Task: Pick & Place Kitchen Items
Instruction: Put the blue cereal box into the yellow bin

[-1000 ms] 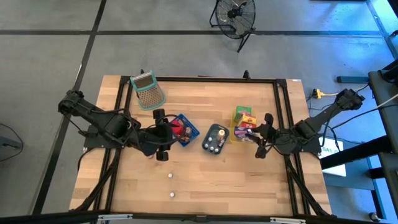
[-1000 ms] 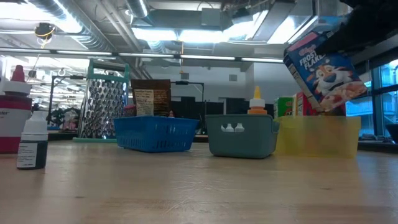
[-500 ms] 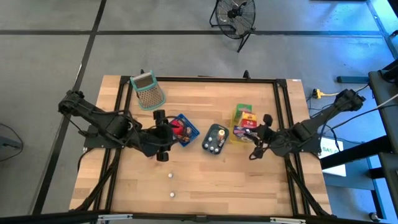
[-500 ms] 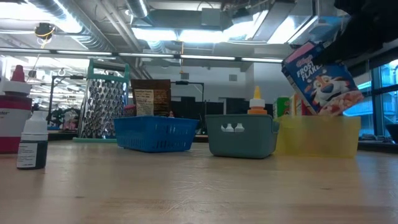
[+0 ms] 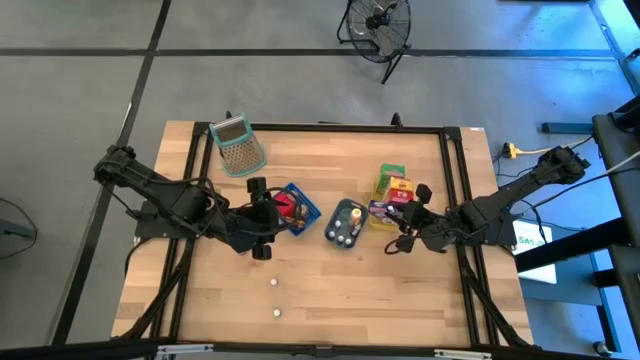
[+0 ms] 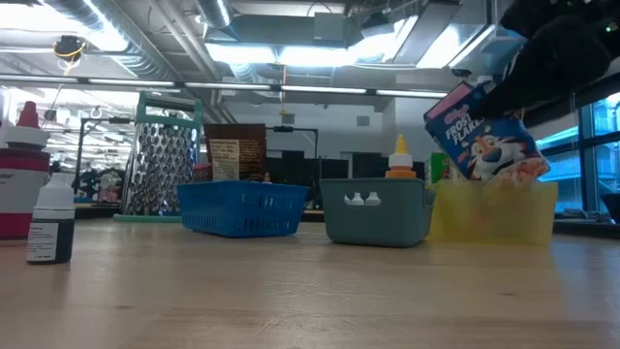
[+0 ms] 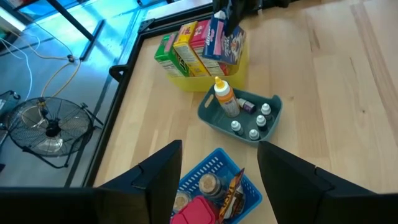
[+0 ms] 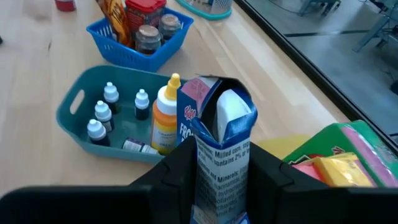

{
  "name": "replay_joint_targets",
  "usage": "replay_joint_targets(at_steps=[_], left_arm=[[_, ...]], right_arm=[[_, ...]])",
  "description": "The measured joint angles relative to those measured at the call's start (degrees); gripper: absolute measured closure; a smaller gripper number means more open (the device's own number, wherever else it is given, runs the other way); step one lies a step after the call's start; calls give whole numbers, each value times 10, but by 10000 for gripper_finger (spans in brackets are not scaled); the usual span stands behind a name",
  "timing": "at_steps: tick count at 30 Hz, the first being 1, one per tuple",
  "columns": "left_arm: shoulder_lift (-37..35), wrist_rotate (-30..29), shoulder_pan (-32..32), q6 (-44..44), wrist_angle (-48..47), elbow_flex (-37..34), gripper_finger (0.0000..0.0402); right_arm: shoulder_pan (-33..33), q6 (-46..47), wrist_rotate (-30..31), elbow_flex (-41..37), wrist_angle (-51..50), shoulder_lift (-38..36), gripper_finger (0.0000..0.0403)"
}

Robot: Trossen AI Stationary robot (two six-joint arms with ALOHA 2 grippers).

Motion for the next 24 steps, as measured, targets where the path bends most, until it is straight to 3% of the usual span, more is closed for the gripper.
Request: replay_joint_targets(at_steps=[18,24], left_arm=[[0,0,0,0,0,0,196],[0,0,0,0,0,0,195]], right_arm=[[-56,0,-39,0,41,70,297],[-66,3,-52,0,51,78,274]])
